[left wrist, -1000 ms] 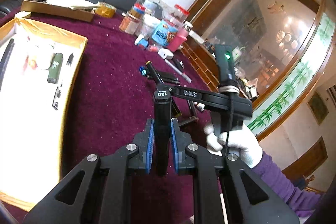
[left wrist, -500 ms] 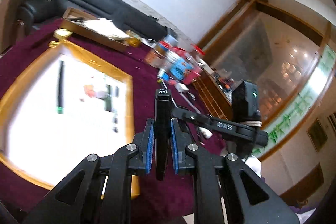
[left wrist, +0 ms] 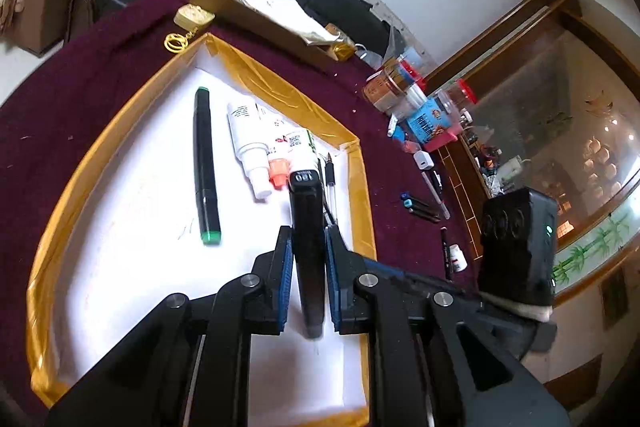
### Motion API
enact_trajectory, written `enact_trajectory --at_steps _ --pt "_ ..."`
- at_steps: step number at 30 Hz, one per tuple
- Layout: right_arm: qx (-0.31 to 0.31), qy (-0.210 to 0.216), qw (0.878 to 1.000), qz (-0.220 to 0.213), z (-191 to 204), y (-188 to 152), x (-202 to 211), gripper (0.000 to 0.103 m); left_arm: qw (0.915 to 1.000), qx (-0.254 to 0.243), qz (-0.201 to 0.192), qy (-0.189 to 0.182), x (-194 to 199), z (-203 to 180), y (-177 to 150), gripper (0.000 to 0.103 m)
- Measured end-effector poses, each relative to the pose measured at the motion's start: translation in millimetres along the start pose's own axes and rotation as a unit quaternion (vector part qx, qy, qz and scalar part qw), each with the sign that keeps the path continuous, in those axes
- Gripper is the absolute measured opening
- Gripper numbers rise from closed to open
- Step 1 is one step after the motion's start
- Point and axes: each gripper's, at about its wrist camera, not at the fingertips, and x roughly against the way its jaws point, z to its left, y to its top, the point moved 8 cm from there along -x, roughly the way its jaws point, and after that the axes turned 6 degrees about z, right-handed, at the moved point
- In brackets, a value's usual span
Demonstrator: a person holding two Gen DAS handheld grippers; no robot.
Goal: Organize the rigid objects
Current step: 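Carry both black markers into the white tray and open both grippers, then return to the table and grasp a yellow-capped black marker with the left gripper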
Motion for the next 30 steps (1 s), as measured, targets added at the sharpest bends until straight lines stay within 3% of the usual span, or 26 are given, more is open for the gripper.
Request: enact_trajectory --at_steps 6,15,18,19,20,24,26,30 --pt "0.012 -0.042 0.999 0.000 -6.2 3.9 -8.4 0.013 0.9996 -0.005 0.021 0.017 -25.8 5.1 9.8 0.015" --pt "0.016 -0.064 0.998 0.000 -8.1 4.1 -12.7 0.014 0.9973 0.006 0.044 0.059 -43.8 14.7 4.1 0.016" --pt "0.011 -0.061 0.998 -0.003 -8.2 1.2 -8.8 0.017 0.9976 0.023 0.037 0.054 -38.3 19.4 3.4 0.033" --pt "0.011 -0.060 0.998 -0.006 -8.6 1.1 -7.6 0.019 0.9975 0.028 0.035 0.054 -36.3 20.5 2.9 0.046" --pt "0.011 -0.059 0.998 -0.012 -9.6 0.6 -3.9 0.019 0.9975 0.034 0.031 0.054 -33.2 21.1 1.9 0.052" --pt "0.015 -0.059 0.997 -0.038 -13.9 -1.5 15.0 0.022 0.9976 0.047 0.018 0.047 -22.8 17.3 -1.6 0.054" --pt "0.014 -0.058 0.997 -0.057 -17.9 -3.9 28.1 0.025 0.9974 0.055 0.005 0.047 -15.7 13.9 -4.1 0.061" --pt "0.016 -0.059 0.993 -0.098 -29.2 -12.8 59.0 0.030 0.9974 0.060 -0.015 0.038 -4.2 -0.9 -10.9 0.062"
